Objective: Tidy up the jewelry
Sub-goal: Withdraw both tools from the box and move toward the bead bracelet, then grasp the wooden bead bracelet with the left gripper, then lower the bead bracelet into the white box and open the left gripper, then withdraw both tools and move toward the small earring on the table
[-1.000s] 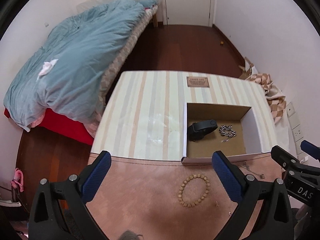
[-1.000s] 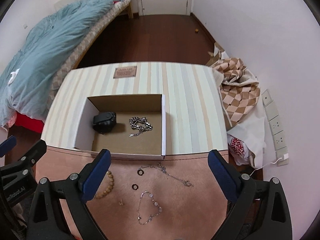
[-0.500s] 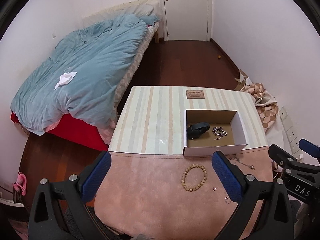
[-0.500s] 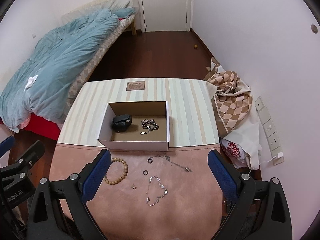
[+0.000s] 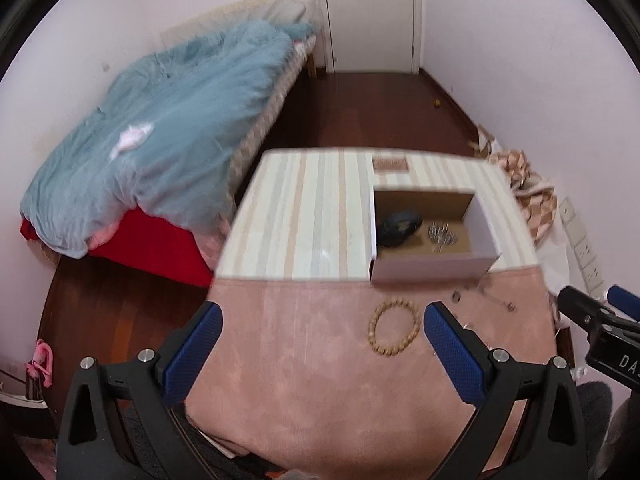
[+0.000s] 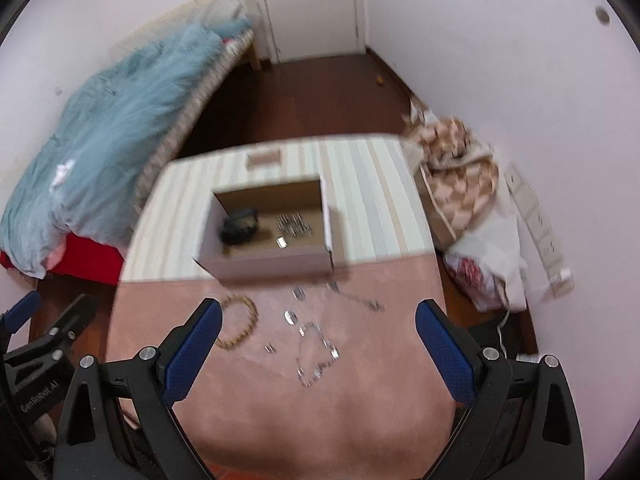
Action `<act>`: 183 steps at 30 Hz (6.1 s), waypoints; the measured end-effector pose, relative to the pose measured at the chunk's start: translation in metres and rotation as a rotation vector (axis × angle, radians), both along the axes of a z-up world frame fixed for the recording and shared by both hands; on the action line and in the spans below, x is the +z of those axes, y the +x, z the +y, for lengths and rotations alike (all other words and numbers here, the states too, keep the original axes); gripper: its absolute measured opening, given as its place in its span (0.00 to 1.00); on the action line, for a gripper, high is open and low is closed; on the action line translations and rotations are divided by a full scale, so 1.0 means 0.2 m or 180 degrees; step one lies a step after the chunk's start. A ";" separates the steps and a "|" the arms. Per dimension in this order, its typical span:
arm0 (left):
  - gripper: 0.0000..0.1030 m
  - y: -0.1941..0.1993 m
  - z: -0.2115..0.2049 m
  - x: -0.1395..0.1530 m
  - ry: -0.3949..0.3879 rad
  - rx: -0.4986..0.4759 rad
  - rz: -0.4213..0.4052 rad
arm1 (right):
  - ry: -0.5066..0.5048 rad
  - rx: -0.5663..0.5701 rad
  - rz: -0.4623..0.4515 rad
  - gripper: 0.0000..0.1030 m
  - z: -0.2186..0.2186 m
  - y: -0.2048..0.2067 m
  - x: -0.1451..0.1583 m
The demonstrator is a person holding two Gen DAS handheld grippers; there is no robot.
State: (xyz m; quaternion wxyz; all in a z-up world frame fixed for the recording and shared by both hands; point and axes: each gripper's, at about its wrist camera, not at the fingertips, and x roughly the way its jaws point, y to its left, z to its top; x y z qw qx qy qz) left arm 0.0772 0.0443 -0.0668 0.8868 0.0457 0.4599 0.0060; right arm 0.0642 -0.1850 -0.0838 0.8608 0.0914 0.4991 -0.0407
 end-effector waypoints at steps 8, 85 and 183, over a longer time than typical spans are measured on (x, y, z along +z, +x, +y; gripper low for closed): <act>0.99 0.15 0.00 -0.48 -0.0246 -0.0165 0.0633 | 0.0218 -0.0253 0.0573 0.86 -0.14 -0.02 -0.53; 0.07 0.82 -0.32 -0.07 -0.1337 -0.1180 0.0664 | 0.0542 0.0559 -0.0333 0.00 0.01 0.70 -0.11; 0.99 0.04 -0.35 -0.52 -0.0187 -0.0292 0.0632 | 0.0021 -0.0180 0.0163 0.58 -0.37 0.00 -0.42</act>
